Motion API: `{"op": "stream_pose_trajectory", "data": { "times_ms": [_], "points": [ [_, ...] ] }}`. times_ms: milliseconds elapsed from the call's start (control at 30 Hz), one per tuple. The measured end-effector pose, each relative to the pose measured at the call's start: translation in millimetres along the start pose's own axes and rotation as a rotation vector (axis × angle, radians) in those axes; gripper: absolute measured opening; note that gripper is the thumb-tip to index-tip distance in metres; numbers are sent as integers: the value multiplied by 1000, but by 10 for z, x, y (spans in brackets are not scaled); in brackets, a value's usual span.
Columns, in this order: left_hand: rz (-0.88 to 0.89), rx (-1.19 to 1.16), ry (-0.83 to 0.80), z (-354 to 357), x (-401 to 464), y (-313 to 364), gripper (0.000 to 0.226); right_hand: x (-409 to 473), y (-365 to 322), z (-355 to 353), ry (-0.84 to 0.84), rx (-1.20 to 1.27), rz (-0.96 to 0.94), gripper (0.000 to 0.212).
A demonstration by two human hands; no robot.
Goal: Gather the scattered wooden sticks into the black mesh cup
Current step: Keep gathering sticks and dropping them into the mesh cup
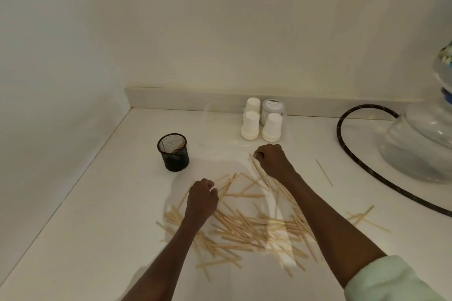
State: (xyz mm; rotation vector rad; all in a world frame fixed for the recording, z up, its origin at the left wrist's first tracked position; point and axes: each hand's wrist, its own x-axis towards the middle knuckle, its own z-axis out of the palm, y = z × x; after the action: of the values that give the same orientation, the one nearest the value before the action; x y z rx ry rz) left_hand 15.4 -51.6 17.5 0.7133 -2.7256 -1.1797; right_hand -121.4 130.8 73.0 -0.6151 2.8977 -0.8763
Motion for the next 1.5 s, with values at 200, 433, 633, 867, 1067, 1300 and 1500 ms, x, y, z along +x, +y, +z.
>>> {"op": "stream_pose_trajectory", "data": {
  "times_ms": [200,433,633,867,1067,1300,1500],
  "points": [
    [-115,183,253,136,-321,31,53,-353,572,-161,-127,-205,227,31],
    [-500,164,266,281,-719,159,114,-567,738,-76,-370,-321,257,63],
    [-553,27,168,501,-757,241,124,-583,598,47,-440,-286,212,69],
    [-383,121,190,532,-743,384,89,-638,545,130,-435,-332,117,67],
    [-332,-38,216,465,-638,431,52,-652,563,243,-333,-229,103,53],
    [-267,321,174,518,-658,426,61,-652,588,284,-287,-139,78,36],
    [-260,263,152,610,-618,395,55,-628,571,287,-277,-138,76,33]
  ]
}}
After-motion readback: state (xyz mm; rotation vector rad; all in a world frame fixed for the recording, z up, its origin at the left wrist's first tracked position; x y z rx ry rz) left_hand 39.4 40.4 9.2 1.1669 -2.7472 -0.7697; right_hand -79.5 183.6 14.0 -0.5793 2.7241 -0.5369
